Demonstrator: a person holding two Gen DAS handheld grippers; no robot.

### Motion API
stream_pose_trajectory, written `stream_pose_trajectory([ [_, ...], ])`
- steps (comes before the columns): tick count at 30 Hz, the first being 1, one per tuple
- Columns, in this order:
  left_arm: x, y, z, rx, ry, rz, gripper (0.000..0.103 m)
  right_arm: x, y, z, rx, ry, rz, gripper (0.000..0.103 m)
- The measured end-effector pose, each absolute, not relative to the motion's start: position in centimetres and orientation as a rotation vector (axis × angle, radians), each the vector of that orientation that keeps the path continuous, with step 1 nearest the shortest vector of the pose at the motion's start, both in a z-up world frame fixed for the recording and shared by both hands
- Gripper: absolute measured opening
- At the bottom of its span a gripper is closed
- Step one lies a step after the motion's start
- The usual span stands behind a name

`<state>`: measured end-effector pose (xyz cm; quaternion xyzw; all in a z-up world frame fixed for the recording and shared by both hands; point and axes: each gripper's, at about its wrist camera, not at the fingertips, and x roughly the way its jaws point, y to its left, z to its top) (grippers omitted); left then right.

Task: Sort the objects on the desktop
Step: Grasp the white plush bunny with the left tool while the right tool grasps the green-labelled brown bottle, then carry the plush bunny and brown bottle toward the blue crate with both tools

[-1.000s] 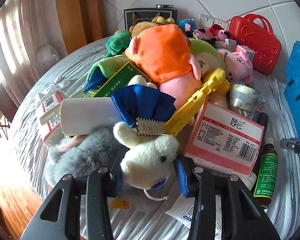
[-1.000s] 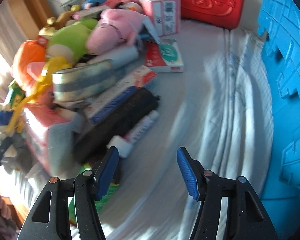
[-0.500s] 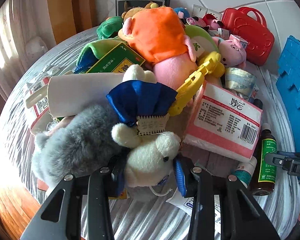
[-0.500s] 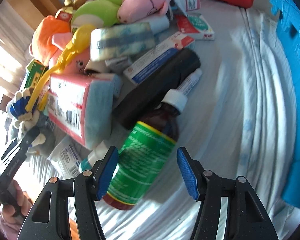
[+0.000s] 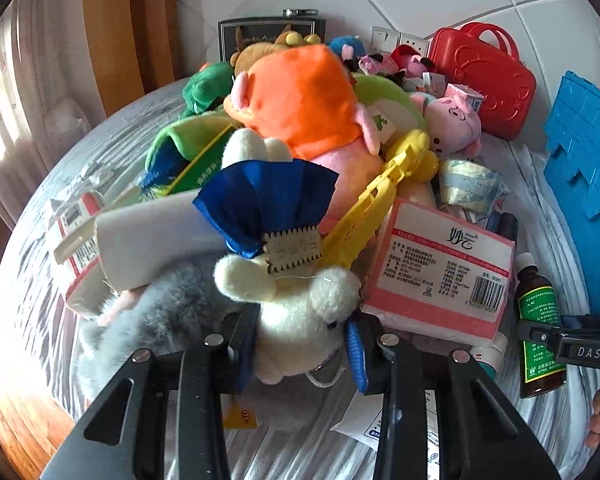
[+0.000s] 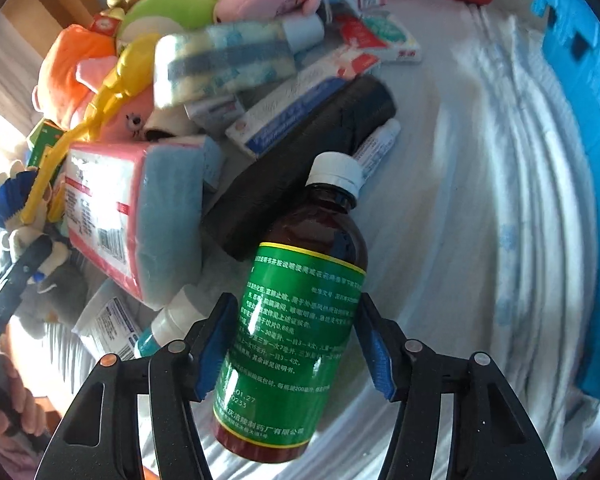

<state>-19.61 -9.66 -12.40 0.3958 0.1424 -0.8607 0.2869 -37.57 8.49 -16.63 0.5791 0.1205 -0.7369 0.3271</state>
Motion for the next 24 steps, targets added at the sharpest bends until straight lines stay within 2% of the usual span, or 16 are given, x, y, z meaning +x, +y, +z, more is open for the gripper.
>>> stream_pose_trajectory([
  [17,-20.1,-5.3,-0.2,0.789,0.174,-2.475,0.036,-36.9,10.3,-3.9,1.124,0.214,-2.127,0.055],
  [24,-22.7,-0.3,5.0,0.686,0.088,-2.667,0.036,-36.4,13.8,5.2,0.896,0.145,-2.285,0.055],
])
